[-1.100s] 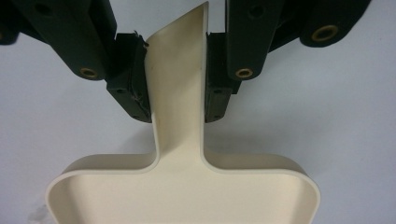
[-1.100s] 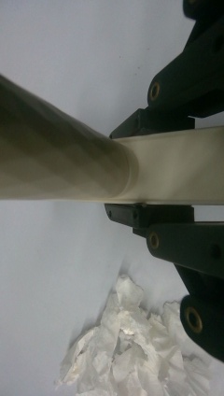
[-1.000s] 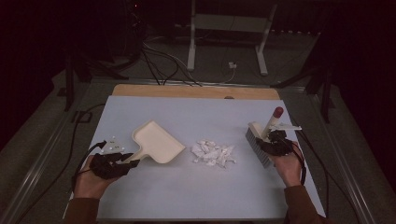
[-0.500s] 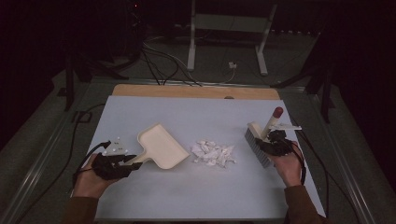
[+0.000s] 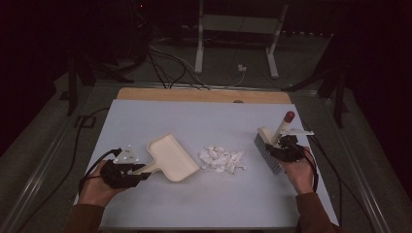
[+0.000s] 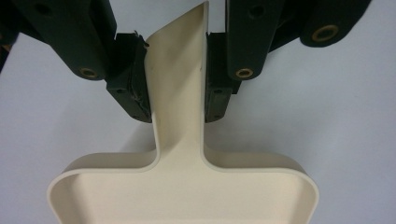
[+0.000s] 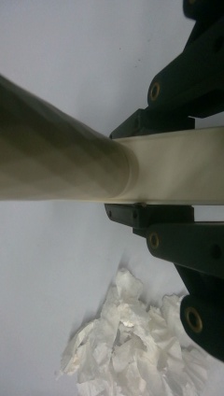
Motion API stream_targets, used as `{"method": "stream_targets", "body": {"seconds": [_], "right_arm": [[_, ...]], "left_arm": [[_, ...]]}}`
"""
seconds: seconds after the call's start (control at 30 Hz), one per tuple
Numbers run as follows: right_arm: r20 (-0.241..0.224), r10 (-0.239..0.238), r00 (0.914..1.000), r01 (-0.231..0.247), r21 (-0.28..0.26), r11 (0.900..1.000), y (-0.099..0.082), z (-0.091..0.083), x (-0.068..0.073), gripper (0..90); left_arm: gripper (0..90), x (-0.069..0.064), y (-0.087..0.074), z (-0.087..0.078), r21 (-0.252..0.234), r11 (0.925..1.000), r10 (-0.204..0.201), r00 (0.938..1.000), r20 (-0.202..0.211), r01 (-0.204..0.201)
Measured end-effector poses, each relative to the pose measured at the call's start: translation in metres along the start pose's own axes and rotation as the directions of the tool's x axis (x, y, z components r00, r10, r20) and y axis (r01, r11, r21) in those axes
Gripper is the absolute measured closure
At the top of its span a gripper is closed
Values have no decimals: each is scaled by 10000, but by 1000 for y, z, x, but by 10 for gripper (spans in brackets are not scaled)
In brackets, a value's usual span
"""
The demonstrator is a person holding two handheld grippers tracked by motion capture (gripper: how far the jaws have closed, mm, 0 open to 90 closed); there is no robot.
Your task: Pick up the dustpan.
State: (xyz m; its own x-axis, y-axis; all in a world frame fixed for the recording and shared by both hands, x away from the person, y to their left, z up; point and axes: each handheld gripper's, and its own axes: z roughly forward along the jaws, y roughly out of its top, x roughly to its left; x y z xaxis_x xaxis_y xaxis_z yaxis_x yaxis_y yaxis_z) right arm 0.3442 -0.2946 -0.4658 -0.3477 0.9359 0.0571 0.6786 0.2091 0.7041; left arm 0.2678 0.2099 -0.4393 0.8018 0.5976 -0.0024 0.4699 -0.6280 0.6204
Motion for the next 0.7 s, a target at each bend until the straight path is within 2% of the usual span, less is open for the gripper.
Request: {"method": "stream_targets", "body": {"seconds": [0.33,0.6,0.7], "right_arm": [[-1,-3,10000,3,-4,10000,0,0,0,668],[-15,-4,10000,4,-11,10000,0,0,0,668],[-17,6,10000,-6,-16,10000,0,0,0,668]], "left_arm": [[659,-2,0,1,297,9989,354,9987,364,-365],[659,-6,5,11,675,9949,699,9953,670,-744],[659,-7,7,13,674,9946,741,9952,644,-784]]}}
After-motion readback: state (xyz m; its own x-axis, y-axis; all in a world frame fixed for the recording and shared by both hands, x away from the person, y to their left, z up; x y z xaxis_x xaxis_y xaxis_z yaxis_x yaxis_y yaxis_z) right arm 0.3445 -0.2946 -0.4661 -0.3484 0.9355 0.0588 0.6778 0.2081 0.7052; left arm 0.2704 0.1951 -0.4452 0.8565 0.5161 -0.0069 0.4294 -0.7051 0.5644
